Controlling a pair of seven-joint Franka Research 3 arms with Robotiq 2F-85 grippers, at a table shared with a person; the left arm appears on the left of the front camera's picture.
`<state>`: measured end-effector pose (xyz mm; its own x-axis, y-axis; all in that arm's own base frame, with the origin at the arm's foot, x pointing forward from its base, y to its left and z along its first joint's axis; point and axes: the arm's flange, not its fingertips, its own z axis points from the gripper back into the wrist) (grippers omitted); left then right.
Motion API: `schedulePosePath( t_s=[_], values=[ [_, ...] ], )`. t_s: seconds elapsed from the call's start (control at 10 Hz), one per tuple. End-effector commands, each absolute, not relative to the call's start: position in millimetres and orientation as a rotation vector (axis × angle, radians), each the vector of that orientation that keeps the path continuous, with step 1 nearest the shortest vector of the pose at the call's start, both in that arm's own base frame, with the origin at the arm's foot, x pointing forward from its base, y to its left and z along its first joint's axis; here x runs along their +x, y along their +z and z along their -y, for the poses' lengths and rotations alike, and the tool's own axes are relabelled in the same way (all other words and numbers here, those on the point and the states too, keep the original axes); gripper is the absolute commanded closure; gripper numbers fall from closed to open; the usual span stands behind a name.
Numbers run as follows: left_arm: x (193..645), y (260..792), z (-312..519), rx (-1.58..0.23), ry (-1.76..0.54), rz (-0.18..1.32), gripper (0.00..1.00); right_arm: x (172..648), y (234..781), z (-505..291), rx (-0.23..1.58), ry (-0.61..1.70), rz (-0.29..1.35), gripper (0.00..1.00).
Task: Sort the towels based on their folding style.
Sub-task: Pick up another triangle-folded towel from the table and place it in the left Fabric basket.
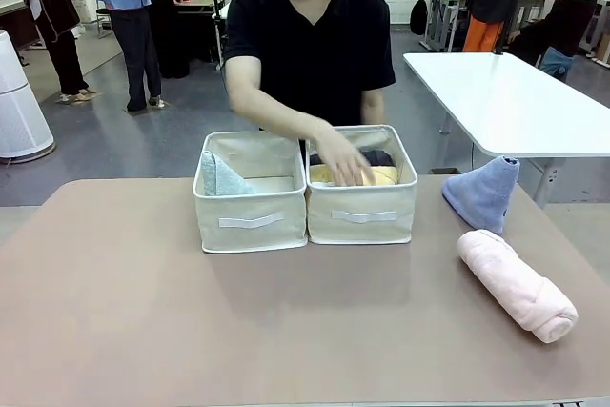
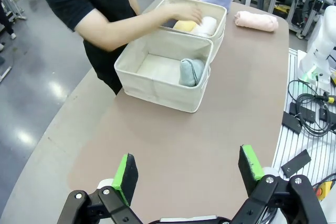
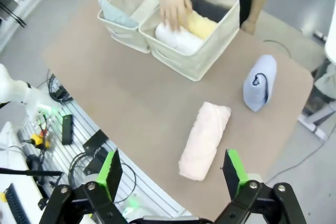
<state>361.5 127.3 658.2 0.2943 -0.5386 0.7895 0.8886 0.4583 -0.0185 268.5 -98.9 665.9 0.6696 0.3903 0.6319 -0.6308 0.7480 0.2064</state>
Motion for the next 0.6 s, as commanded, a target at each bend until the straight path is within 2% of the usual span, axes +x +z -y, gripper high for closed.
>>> schedulePosePath(
  t_s=[0.0,0.5],
  values=[
    [360.1,658.5,-127.3,-0.505,-1.019,0.797,0.00,279.5,659.3,95.8,0.415,0.572,0.594,0.00],
    [360.1,658.5,-127.3,-0.505,-1.019,0.797,0.00,279.5,659.3,95.8,0.415,0.572,0.594,0.00]
  ],
)
